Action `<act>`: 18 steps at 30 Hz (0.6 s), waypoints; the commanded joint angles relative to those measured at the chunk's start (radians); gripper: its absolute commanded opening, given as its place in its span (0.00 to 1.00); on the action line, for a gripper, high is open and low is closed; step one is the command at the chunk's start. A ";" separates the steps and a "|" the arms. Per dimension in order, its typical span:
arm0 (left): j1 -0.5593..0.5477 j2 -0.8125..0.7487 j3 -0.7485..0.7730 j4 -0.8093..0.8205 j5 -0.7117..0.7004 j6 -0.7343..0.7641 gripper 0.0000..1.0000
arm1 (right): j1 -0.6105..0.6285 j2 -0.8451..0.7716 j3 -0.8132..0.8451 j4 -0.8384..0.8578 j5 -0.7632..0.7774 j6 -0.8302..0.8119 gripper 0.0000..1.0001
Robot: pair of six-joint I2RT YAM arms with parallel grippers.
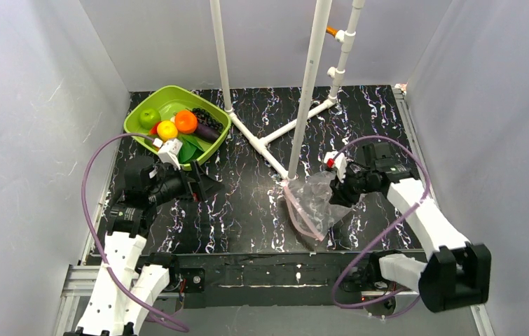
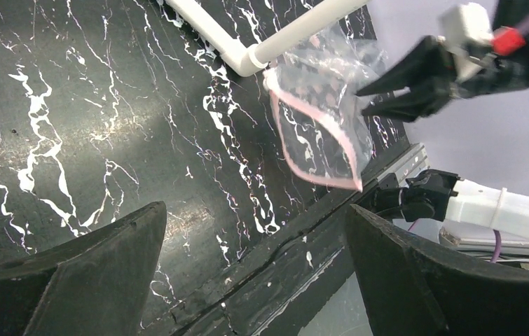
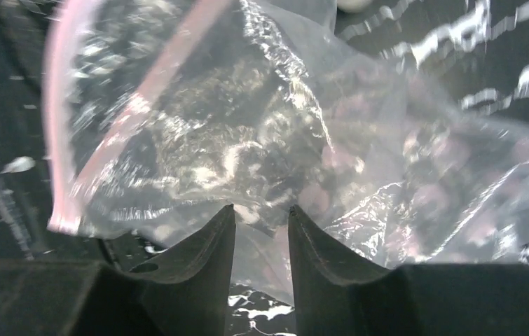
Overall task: Open the zip-top bag and remove the fake food
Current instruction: Move the zipper food storage bag to the center of the board.
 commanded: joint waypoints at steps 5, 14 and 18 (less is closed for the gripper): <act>0.001 -0.055 -0.057 -0.022 0.013 -0.001 0.98 | -0.003 0.300 -0.039 0.288 0.486 0.103 0.34; 0.001 -0.111 -0.097 -0.010 0.022 -0.040 0.98 | -0.115 0.473 0.193 0.235 0.465 0.113 0.33; 0.000 -0.128 -0.070 -0.063 0.002 -0.035 0.98 | -0.170 0.299 0.219 0.078 0.283 0.063 0.37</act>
